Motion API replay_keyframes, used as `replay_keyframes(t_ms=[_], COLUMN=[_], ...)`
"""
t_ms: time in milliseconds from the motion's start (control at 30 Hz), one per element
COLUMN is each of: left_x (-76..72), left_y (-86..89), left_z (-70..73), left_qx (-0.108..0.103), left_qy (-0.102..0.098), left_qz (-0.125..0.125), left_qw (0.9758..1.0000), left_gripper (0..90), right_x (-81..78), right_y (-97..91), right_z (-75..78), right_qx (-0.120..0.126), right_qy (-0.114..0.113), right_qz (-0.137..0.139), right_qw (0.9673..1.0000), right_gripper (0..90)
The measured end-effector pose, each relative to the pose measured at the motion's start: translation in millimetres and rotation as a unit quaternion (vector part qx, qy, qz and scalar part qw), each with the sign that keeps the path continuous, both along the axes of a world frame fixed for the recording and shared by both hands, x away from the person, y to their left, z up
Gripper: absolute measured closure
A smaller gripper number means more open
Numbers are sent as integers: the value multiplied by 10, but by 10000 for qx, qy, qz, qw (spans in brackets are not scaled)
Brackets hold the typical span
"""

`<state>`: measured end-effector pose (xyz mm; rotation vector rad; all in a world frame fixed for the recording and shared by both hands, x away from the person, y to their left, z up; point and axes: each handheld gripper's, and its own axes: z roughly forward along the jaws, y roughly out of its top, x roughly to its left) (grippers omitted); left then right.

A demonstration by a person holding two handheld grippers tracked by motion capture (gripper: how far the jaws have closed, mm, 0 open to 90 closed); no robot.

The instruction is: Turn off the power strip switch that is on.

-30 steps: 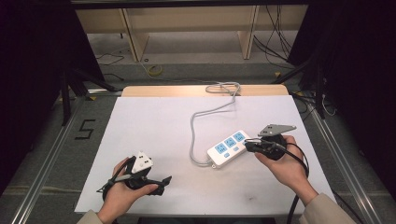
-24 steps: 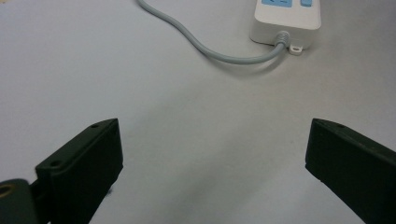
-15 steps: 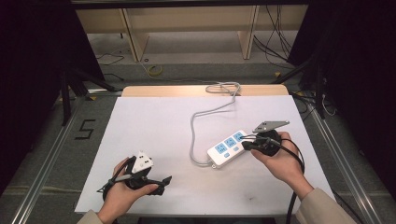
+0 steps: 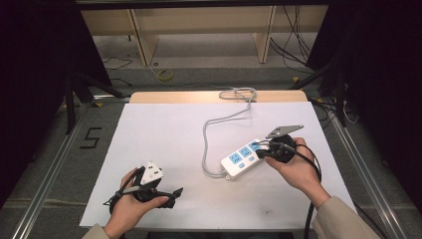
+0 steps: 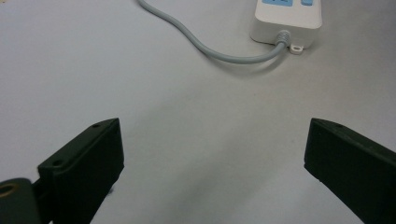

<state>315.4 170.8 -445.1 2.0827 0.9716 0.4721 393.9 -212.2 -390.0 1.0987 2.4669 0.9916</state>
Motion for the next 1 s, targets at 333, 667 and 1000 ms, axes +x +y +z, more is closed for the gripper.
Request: replay_keyframes(t_ms=[333,667,1000], left_x=[0,1,1], left_y=[-3,-2,-3], left_z=[-1,-1,-1], left_qx=[-7,-3,-2], left_qy=[-2,2,-4], left_qz=[8,5,8], left_qw=[10000,10000,10000], left_gripper=[44,46,46], right_x=[78,164,248], right_y=[44,76,113], right_z=[-5,-37,-58], right_qx=[-23,-118,-237], right_qy=[136,301,444], right_qz=[16,-8,-8], right_qw=[9999,9995,9987], right_gripper=[900,900,900])
